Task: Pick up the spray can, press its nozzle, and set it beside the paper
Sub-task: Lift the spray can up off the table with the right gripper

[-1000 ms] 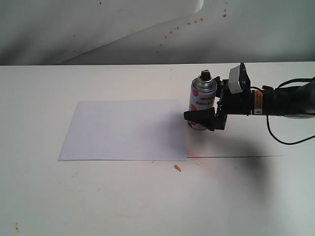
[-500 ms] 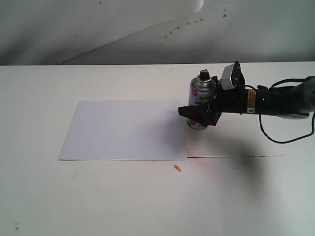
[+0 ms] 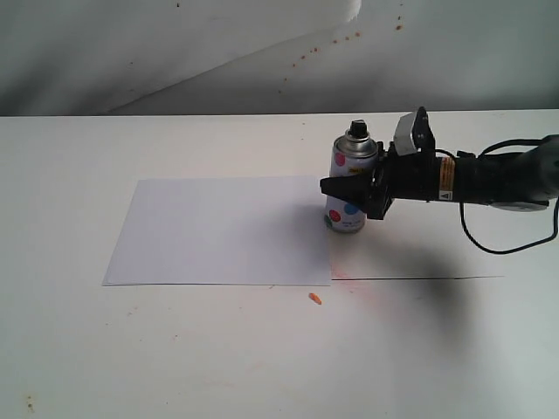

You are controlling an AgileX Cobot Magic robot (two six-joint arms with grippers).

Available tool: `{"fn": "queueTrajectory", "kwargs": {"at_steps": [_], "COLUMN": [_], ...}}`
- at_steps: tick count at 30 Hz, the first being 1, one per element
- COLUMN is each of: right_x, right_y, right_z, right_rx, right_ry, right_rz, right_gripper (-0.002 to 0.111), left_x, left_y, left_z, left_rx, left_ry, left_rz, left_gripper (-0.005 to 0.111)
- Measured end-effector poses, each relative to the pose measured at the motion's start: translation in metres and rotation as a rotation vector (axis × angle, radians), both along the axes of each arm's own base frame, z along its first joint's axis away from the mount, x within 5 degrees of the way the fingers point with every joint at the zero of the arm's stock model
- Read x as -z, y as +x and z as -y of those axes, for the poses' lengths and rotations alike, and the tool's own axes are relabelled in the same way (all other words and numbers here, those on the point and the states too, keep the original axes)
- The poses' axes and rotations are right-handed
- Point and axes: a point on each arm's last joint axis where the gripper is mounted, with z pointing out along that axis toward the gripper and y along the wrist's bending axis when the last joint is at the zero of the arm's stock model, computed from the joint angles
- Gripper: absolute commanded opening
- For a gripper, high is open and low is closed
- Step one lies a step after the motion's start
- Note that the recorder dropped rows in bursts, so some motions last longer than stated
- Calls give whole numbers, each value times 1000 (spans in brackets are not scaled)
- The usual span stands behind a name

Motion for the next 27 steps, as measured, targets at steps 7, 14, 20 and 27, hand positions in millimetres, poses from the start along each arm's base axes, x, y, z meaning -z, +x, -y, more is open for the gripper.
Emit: {"fn": "queueTrajectory", "kwargs": {"at_steps": [7, 14, 20, 27], "right_x": [-19, -110, -152, -163], "right_y": [4, -4, -33, -54], "right_z": [4, 10, -22, -38], "right_rx": [46, 156, 202, 205], "right_ry": [-107, -274, -301, -291], "right_rz": [-16, -32, -22, -45], "right_gripper": [0, 0, 0, 0], "left_x": [0, 0, 0, 0], "left_y": [0, 0, 0, 0], "left_z": [0, 0, 0, 0], "left_rx": [0, 0, 0, 0], "left_ry": [0, 0, 0, 0], "left_rz": [0, 0, 0, 0], "left_gripper": [2, 2, 2, 2]}}
